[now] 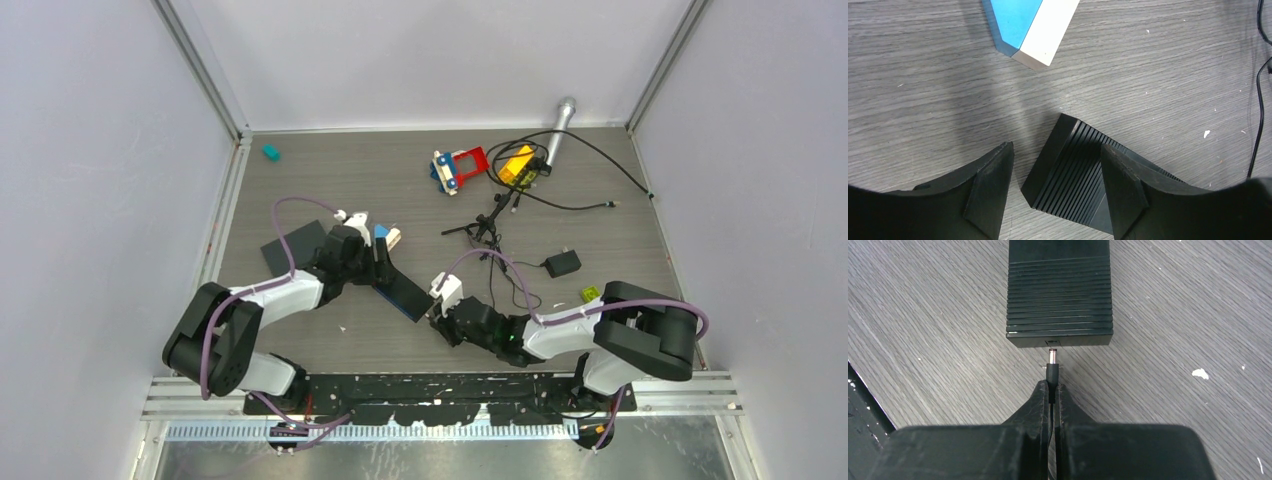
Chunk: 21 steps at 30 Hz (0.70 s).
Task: Insert the plug into the switch port
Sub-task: Insert the connector into the switch port.
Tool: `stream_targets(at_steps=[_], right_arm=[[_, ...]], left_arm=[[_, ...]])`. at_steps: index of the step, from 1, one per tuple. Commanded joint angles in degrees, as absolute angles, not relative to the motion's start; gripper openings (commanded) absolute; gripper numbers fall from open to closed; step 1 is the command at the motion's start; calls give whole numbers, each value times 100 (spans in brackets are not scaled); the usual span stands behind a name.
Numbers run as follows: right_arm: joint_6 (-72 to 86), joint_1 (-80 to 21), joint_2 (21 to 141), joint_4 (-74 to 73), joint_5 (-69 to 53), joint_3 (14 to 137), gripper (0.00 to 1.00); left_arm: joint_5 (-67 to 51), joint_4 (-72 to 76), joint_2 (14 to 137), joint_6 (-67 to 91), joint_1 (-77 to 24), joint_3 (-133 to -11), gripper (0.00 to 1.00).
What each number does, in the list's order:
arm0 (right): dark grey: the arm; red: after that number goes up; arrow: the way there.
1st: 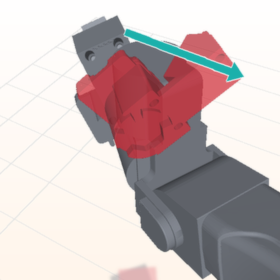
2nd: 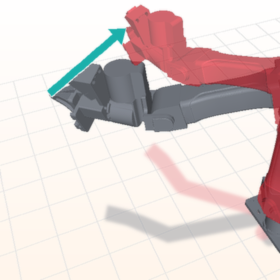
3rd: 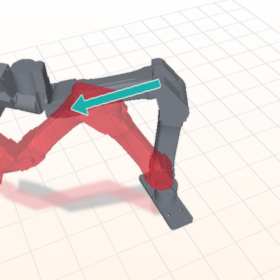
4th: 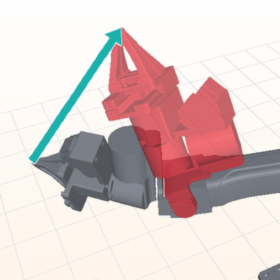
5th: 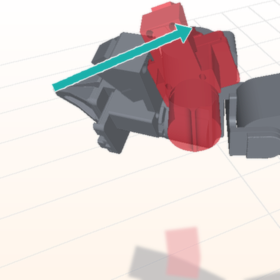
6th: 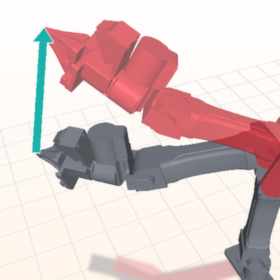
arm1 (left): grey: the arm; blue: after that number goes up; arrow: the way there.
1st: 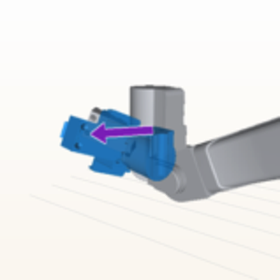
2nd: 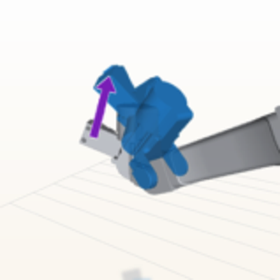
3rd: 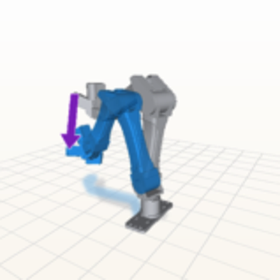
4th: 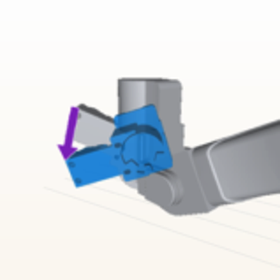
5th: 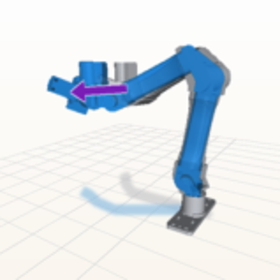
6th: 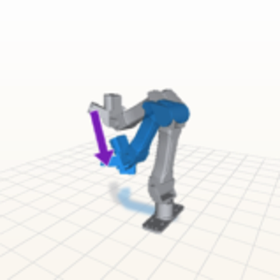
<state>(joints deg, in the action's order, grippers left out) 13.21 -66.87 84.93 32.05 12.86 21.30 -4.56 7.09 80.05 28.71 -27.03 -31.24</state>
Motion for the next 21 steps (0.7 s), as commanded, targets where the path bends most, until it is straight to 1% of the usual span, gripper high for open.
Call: stream_targets(at_steps=[1, 21], right_arm=[[1247, -6655, 8659, 2946, 1248, 2415, 1], [1260, -6522, 8829, 2806, 1109, 2704, 0]], left_arm=[[-594, 817, 8054, 2832, -2689, -3235, 65], [-925, 860, 8124, 2773, -2689, -3195, 59]])
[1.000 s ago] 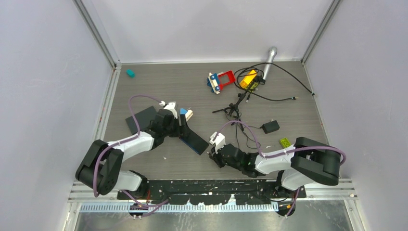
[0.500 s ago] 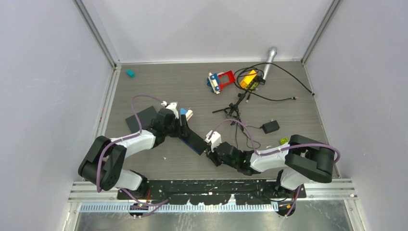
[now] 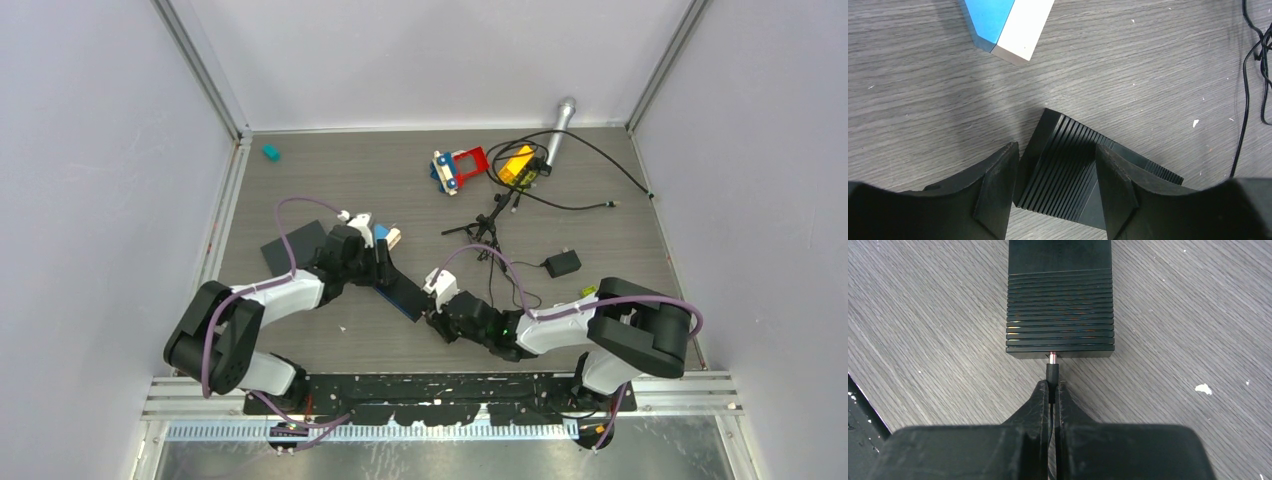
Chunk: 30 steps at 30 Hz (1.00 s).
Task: Insert the plug into the switch port
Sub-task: Insert the connector into the switch port.
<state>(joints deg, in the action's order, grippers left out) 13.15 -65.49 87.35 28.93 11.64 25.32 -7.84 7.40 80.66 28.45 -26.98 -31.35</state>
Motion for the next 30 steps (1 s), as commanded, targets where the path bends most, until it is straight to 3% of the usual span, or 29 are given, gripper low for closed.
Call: stream_targets(at_steps=[1, 30], right_arm=[[1264, -6522, 8837, 2797, 1108, 2725, 1], [1248, -6116, 8587, 1529, 1283, 3666, 0]], left_arm=[[-944, 861, 8126, 2776, -2689, -3195, 58], [-1725, 940, 8516, 2348, -3098, -3357, 52]])
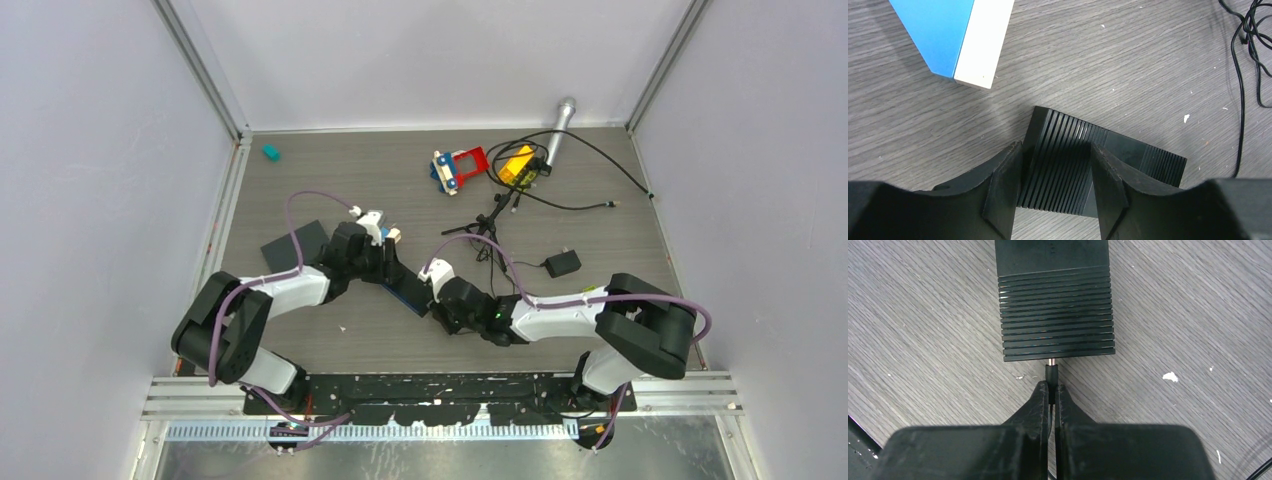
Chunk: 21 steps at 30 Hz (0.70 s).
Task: Insert the plug into the switch port
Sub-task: Insert the connector into the switch port.
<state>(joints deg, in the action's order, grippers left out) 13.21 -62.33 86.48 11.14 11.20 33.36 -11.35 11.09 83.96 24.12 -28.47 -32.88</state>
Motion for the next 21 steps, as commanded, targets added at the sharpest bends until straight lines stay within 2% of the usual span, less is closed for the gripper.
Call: stream_targets(at_steps=[1, 9, 21], right_arm=[[1222, -6116, 8618, 1548, 1262, 3685, 0], [742, -6113, 8740, 1505, 1000, 3936, 1], [1132, -5912, 8802, 1481, 1618, 4211, 0]], left_arm=[[-1743, 940, 8526, 2335, -3113, -3364, 52], [-1808, 940, 8617, 2200, -3263, -3442, 51], [-2044, 993, 8691, 2118, -3416, -3467, 51]])
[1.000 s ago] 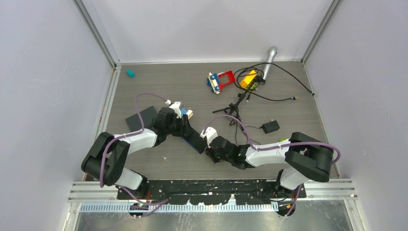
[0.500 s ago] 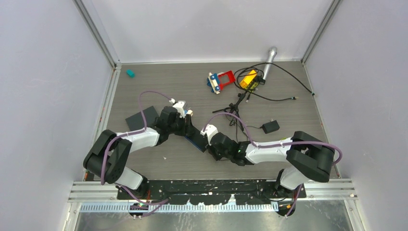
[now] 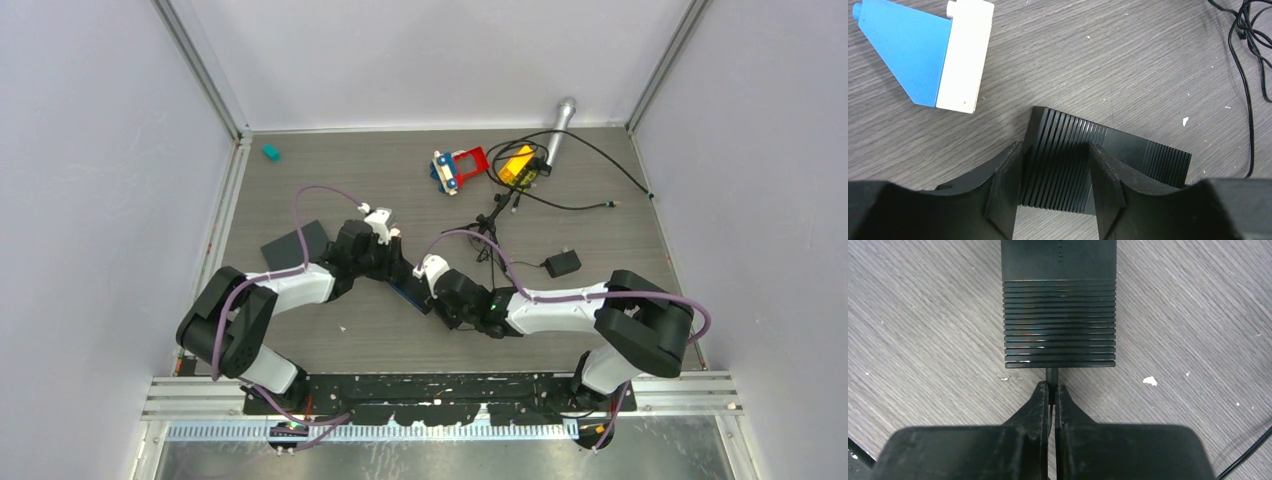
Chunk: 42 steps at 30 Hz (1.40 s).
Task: Insert the plug into the switch port
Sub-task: Insert the connector into the switch port.
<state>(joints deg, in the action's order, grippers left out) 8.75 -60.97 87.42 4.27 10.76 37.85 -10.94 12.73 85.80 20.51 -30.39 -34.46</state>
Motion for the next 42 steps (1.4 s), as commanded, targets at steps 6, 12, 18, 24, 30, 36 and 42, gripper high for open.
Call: stream_targets(at_steps=[6, 12, 18, 24, 30, 36, 42], right_arm=[[1234, -5891, 8931, 1716, 1583, 4220, 1], [1111, -5895, 8981, 1877, 1461, 4131, 0], [865, -5895, 8653, 1261, 1124, 3734, 0], [996, -5894, 8189, 1002, 956, 3273, 1], [1083, -5907, 8011, 267, 816, 3263, 6], [1516, -5991, 7688, 219, 978, 3076, 23], [1879, -5994, 7303, 357, 1210, 2766, 52]], left_arm=[[-2141, 1028, 8687, 2127, -3437, -3463, 51], [-2187, 1045, 8676, 2131, -3457, -3463, 51], [-1959, 1016, 8404, 2128, -3455, -3361, 58], [-1446, 967, 8019, 2127, -3449, -3243, 74], [-790, 1356, 6919, 2398, -3449, -2730, 86], [-85, 859, 6209, 2228, -3450, -2941, 93], [229, 948, 6465, 2101, -3453, -3255, 93]])
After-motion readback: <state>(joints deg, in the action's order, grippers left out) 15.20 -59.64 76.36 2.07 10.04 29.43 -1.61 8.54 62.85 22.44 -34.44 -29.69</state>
